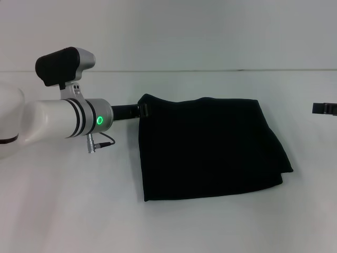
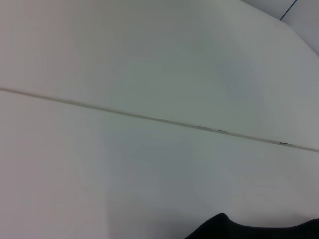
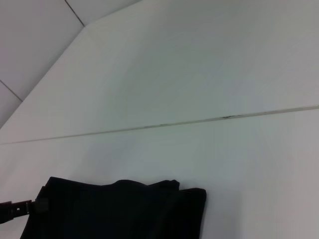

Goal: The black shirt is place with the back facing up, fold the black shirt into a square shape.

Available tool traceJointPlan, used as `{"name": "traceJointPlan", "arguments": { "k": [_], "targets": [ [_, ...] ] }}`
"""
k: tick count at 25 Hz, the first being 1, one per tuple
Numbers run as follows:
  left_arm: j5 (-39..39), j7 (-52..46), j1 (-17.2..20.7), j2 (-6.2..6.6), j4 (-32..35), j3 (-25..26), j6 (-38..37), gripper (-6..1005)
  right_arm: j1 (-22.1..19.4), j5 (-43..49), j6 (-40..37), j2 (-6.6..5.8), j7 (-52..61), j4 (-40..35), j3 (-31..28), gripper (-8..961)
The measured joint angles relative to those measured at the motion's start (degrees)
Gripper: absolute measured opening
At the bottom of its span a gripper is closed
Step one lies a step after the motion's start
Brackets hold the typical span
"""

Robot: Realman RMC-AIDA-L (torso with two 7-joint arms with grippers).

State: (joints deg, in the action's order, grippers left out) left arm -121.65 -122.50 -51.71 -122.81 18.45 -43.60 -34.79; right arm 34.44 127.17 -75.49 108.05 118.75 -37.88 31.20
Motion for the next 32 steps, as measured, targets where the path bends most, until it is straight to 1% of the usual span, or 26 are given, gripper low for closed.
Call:
{"name": "traceJointPlan", "arguments": {
  "k": [3, 9, 16, 20, 22, 28, 32],
  "targets": [
    [0.0, 0.0, -0.1, 0.12, 0.0, 0.0, -0.2, 152, 0.0, 0.0, 0.0, 0.02, 0.0, 0.0, 0.0, 930],
    [0.0, -0.2, -0.5, 0.35, 0.3, 0.0, -1.4, 43, 0.0, 0.0, 0.2, 0.17, -0.4, 0.0, 0.0, 930],
    [0.0, -0.2, -2.4, 1.4, 2.0, 0.0, -5.4, 44, 0.1, 0.0, 0.2, 0.46, -0.5, 0.0, 0.0, 929],
    [-0.1, -0.1, -3.3, 2.57, 2.1, -0.1, -6.1, 44, 0.1, 0.0, 0.2, 0.68, -0.6, 0.0, 0.0, 929],
    [-0.1, 0.0, -3.6, 2.92, 2.1, -0.1, -6.6, 44, 0.2, 0.0, 0.2, 0.75, -0.6, 0.0, 0.0, 929],
    [-0.2, 0.6, -3.8, 3.1, 2.2, -0.1, -7.5, 43, 0.5, 0.0, 0.2, 0.9, -0.6, 0.0, 0.0, 930],
    [-0.2, 0.9, -3.8, 3.11, 2.3, -0.1, -7.3, 76, 0.6, 0.0, 0.2, 0.92, -0.6, 0.0, 0.0, 930]
  ]
}}
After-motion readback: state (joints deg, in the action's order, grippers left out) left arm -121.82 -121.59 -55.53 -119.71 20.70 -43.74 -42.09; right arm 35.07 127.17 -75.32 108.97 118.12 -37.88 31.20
